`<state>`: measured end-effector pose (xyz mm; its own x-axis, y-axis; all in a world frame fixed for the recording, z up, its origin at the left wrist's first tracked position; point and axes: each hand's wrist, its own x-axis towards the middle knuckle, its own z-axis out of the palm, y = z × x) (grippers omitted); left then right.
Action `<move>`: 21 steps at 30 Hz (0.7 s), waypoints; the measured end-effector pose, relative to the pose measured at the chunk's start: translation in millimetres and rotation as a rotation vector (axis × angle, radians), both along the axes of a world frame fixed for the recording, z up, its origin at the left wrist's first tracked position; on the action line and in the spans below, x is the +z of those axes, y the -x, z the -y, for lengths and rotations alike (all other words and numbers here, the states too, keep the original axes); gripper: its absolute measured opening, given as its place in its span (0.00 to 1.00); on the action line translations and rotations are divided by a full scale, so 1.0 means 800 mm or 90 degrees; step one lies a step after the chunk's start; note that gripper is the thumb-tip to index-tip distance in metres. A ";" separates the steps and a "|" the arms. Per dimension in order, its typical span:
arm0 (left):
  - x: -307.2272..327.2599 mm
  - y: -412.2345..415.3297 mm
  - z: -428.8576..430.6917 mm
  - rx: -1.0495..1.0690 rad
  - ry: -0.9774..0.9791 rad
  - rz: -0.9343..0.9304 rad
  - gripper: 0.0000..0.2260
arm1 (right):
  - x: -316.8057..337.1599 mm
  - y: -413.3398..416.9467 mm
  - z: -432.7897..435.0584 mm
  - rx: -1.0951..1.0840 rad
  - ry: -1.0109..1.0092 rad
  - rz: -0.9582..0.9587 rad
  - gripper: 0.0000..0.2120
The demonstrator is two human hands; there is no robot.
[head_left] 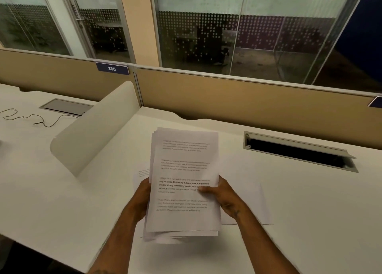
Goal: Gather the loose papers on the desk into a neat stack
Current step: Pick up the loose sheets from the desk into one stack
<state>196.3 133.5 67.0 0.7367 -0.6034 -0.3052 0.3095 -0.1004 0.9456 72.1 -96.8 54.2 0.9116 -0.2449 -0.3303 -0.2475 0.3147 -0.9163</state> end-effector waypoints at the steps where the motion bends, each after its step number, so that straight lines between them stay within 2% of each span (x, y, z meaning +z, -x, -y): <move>1: 0.000 -0.004 -0.003 0.002 -0.006 -0.001 0.08 | 0.002 -0.006 -0.008 -0.007 0.011 0.000 0.30; 5: -0.003 -0.020 -0.020 -0.014 -0.002 -0.027 0.18 | -0.006 -0.021 -0.033 -0.039 -0.050 0.035 0.29; 10: -0.005 -0.036 -0.047 -0.032 0.024 -0.077 0.22 | -0.019 -0.033 -0.058 -0.050 -0.174 0.058 0.32; 14: -0.007 -0.041 -0.065 -0.029 0.030 -0.072 0.09 | -0.021 -0.038 -0.066 -0.050 -0.145 0.034 0.28; 18: -0.017 -0.041 -0.069 0.035 0.064 -0.168 0.21 | -0.020 -0.037 -0.067 -0.113 -0.074 -0.022 0.22; 21: -0.024 -0.031 -0.066 -0.024 0.021 -0.098 0.20 | -0.021 -0.038 -0.070 -0.144 -0.062 -0.043 0.20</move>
<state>220.8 186.1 47.7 0.6595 -0.6418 -0.3914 0.4469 -0.0839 0.8906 102.3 -41.2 37.5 0.8120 -0.4039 -0.4213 -0.2209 0.4555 -0.8624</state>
